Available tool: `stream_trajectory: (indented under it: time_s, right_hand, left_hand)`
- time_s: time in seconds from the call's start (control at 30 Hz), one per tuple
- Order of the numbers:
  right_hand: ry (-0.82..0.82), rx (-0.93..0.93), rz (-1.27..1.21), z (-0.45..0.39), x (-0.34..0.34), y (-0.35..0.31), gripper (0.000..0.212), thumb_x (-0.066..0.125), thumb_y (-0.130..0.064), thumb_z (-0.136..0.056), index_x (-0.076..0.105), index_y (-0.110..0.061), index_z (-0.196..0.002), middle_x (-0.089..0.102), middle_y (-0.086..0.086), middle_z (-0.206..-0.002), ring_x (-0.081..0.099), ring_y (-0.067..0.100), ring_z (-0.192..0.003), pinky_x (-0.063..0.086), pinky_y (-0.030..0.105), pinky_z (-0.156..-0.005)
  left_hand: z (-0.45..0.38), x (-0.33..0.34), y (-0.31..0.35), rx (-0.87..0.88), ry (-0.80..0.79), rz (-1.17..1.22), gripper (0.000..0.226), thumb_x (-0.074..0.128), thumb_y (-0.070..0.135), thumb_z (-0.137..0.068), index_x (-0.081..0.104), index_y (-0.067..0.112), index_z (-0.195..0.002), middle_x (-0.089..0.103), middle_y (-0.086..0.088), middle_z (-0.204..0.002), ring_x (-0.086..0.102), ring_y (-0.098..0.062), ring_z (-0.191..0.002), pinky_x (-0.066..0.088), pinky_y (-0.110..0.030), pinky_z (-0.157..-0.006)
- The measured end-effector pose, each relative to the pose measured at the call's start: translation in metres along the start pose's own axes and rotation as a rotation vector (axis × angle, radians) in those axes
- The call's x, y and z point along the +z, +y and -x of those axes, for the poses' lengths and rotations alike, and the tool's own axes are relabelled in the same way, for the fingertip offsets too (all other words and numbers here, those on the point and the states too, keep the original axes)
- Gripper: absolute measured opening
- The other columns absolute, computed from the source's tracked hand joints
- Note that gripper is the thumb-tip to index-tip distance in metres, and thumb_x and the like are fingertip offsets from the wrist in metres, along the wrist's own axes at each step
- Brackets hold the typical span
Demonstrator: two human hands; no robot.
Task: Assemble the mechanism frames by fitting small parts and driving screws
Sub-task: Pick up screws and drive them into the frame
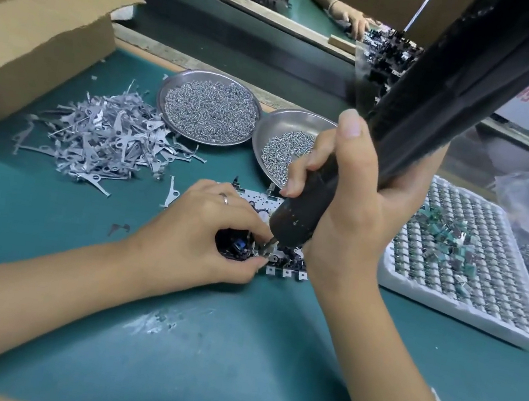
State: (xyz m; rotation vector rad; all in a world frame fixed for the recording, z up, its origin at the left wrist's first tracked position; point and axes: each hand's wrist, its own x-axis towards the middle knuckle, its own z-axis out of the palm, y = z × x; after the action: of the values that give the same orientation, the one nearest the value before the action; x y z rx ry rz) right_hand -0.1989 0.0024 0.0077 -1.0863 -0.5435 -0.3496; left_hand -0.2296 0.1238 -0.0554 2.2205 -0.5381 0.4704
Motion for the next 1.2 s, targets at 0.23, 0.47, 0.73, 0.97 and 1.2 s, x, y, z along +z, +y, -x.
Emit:
stream_trajectory:
  time_s: [0.23, 0.47, 0.73, 0.97, 1.2]
  right_hand:
    - [0.013, 0.011, 0.011, 0.0004, -0.0006, 0.0007, 0.024, 0.053, -0.002, -0.086, 0.036, -0.017, -0.094, 0.045, 0.000, -0.055, 0.041, 0.019, -0.034, 0.037, 0.021, -0.042]
    - [0.000, 0.012, -0.002, 0.0009, 0.0009, 0.0007, 0.027, 0.052, 0.000, -0.087, 0.036, -0.020, -0.095, 0.044, 0.005, -0.056, 0.040, 0.019, -0.036, 0.038, 0.024, -0.041]
    - [-0.006, -0.009, 0.006, 0.0021, 0.0023, 0.0016, 0.025, 0.056, -0.013, -0.082, 0.038, -0.023, -0.096, 0.043, -0.001, -0.053, 0.040, 0.018, -0.035, 0.037, 0.022, -0.042]
    - [-0.019, -0.017, 0.027, 0.0024, 0.0017, 0.0018, 0.028, 0.057, -0.007, -0.084, 0.037, -0.023, -0.096, 0.042, 0.002, -0.052, 0.039, 0.020, -0.035, 0.036, 0.025, -0.040]
    - [-0.033, -0.038, 0.049, 0.0038, 0.0021, 0.0024, 0.032, 0.052, 0.002, -0.087, 0.038, -0.025, -0.095, 0.040, 0.008, -0.050, 0.035, 0.028, -0.035, 0.035, 0.030, -0.039]
  left_hand:
    - [-0.0001, 0.0002, -0.0003, 0.010, -0.002, -0.007, 0.014, 0.075, 0.027, -0.066, 0.073, 0.023, -0.079, 0.053, 0.032, -0.078, 0.047, 0.002, -0.078, 0.038, -0.031, -0.084]
    - [-0.0005, 0.0004, -0.0006, 0.020, 0.004, 0.008, 0.015, 0.074, 0.031, -0.067, 0.073, 0.021, -0.078, 0.052, 0.035, -0.079, 0.048, 0.001, -0.078, 0.040, -0.035, -0.084]
    - [-0.0004, -0.0004, 0.0001, -0.007, -0.012, 0.042, 0.016, 0.073, 0.032, -0.067, 0.073, 0.019, -0.077, 0.059, 0.025, -0.077, 0.050, -0.003, -0.076, 0.043, -0.041, -0.086]
    - [-0.0001, 0.0004, 0.0002, -0.008, 0.002, 0.032, 0.013, 0.076, 0.025, -0.065, 0.074, 0.017, -0.076, 0.059, 0.023, -0.076, 0.050, -0.004, -0.076, 0.043, -0.042, -0.085]
    - [0.0004, 0.0002, 0.0002, -0.017, -0.003, 0.027, 0.013, 0.076, 0.025, -0.066, 0.074, 0.018, -0.077, 0.061, 0.021, -0.077, 0.051, -0.006, -0.076, 0.043, -0.041, -0.086]
